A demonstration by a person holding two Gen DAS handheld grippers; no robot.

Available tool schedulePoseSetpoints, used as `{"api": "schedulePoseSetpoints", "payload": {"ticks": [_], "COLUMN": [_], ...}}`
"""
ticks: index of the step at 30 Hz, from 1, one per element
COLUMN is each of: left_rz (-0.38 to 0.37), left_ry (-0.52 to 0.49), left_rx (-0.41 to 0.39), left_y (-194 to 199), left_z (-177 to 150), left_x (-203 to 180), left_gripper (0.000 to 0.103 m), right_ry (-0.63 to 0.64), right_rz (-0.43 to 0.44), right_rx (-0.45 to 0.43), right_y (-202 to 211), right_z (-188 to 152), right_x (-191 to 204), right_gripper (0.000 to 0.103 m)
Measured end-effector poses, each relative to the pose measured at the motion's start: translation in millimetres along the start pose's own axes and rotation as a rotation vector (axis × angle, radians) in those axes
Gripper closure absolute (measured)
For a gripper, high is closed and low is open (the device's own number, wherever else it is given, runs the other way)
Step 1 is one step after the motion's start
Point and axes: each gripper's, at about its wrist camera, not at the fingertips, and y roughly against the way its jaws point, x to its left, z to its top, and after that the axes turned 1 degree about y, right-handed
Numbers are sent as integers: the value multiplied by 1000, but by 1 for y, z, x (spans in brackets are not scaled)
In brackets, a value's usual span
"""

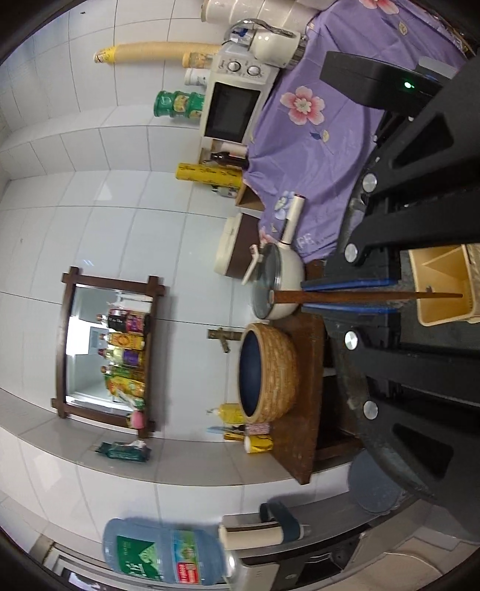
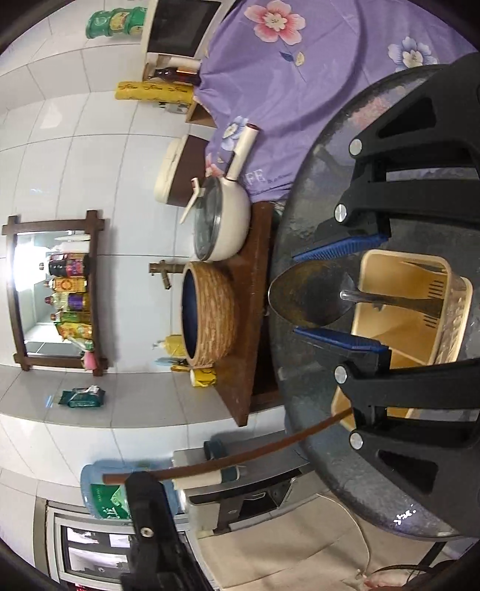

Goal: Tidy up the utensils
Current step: 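Lower the silver spoon into the holder with the right tool while the left drops the chopstick in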

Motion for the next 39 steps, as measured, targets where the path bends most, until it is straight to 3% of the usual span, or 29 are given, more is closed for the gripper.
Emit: {"api": "schedulePoseSetpoints", "payload": {"ticks": [5,17,19,20,21,22,24,28,30,33,39], "left_rz": [-7,-20,-17,-22,-24,-23,-25,-29,-8,14,55], "left_ry": [13,5,10,20,32,37,47,92,109,89,94], "left_rx": [59,142,160,169,173,164,122,41,6,45,244], "left_y": [-11,-29,-33,-34,-34,-31,-20,15,37,58,77], "left_z": [-27,-53,-55,-56,-56,-55,-51,-40,-40,-50,-99], "left_x": [8,6,8,10,12,14,17,25,28,30,46], "left_gripper": [96,96,95,92,83,69,51,26,6,6,6], "right_ry": [19,45,43,43,45,49,58,78,65,26,-40], "right_rz": [-3,-16,-14,-15,-21,-19,-12,-35,-43,-23,40], "right_rx": [22,50,46,39,19,2,-38,-62,-63,-24,133], "right_y": [-8,-10,-9,-8,-5,-1,8,27,41,59,91], "right_z": [-23,-43,-43,-44,-45,-45,-43,-38,-39,-48,-95], "right_x": [4,8,7,7,5,5,3,-2,-7,-12,-15], "right_gripper": [66,65,51,36,28,28,28,25,21,20,19]}}
